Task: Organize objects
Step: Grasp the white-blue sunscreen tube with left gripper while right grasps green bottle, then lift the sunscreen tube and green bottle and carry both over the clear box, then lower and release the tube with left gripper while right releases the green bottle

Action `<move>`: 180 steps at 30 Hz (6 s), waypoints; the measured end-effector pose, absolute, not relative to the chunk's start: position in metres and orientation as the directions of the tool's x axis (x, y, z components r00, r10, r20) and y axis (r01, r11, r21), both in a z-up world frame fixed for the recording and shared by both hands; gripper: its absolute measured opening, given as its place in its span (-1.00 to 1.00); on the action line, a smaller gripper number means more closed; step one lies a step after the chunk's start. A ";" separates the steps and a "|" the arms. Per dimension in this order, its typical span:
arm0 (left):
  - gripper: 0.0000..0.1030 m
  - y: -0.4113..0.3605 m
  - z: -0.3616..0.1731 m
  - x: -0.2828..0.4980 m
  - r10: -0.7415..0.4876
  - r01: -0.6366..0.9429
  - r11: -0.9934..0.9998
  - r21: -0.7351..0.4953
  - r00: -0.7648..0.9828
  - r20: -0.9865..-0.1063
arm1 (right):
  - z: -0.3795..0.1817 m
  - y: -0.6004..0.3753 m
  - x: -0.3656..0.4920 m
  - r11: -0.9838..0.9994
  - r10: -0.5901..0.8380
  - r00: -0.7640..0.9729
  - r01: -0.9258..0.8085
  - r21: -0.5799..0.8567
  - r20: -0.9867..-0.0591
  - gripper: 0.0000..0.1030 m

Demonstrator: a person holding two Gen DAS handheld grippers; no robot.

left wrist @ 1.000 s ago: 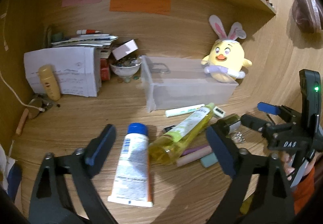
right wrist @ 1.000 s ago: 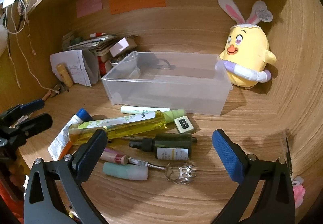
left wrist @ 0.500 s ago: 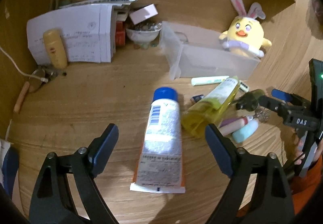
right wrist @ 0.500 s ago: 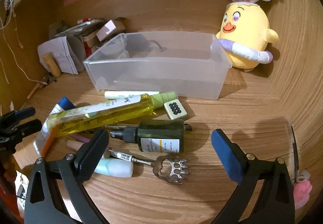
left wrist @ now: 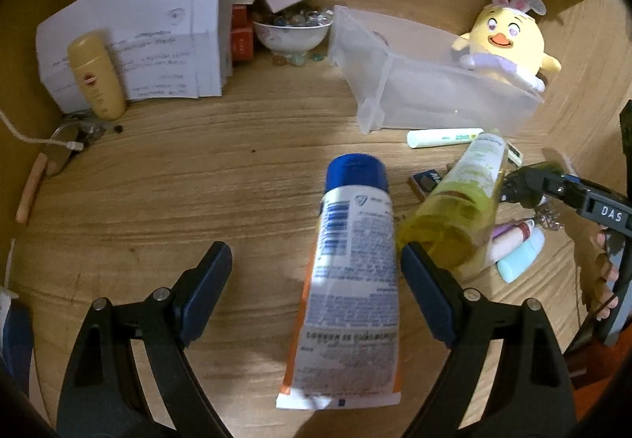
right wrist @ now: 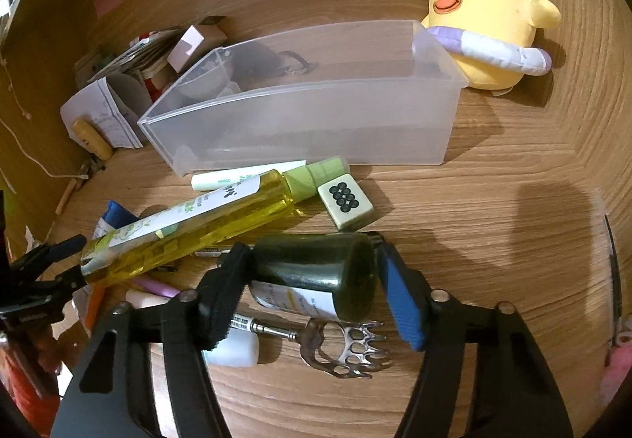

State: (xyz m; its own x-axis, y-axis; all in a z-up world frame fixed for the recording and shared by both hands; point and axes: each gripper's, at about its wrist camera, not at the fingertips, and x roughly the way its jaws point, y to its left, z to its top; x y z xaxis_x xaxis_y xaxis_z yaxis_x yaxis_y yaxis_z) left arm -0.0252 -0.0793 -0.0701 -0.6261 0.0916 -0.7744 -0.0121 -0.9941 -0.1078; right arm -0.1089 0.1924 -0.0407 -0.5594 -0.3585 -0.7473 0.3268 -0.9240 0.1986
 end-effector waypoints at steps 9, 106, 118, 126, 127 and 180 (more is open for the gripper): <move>0.53 -0.078 -0.077 -0.043 0.125 -0.064 -0.992 -0.108 -0.585 -0.801 | -0.041 0.191 -0.107 -0.926 -0.344 -0.578 0.340 0.165 -0.740 0.20; -0.20 -0.017 0.067 -0.144 0.122 -0.056 -0.989 -0.140 -0.844 -0.523 | 0.035 0.183 -0.223 -0.914 -0.354 -0.725 0.403 0.052 -0.590 0.20; -0.20 -0.001 0.024 -0.178 0.109 -0.054 -0.993 -0.104 -0.749 -0.653 | 0.016 0.186 -0.235 -0.922 -0.312 -0.697 0.387 0.028 -0.645 0.20; -0.20 0.009 0.009 -0.204 0.095 -0.057 -0.995 -0.077 -0.708 -0.700 | 0.005 0.185 -0.245 -0.919 -0.310 -0.661 0.391 0.038 -0.683 0.20; -0.20 0.011 0.008 -0.207 0.097 -0.059 -0.995 -0.078 -0.706 -0.702 | 0.004 0.185 -0.246 -0.920 -0.308 -0.660 0.391 0.036 -0.685 0.20; 0.87 0.010 0.040 -0.130 0.067 -0.117 -0.992 0.038 -0.770 -0.635 | 0.044 0.174 -0.195 -0.912 -0.282 -0.752 0.402 -0.076 -0.596 0.65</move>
State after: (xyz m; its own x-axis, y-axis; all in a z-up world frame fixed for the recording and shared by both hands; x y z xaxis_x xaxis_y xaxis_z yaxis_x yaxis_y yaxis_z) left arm -0.1297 0.0100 0.0397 -0.7698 0.0665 -0.6348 -0.1168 -0.9924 0.0377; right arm -0.1955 0.1740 0.0436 -0.7519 -0.2819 -0.5960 0.4021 -0.9125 -0.0756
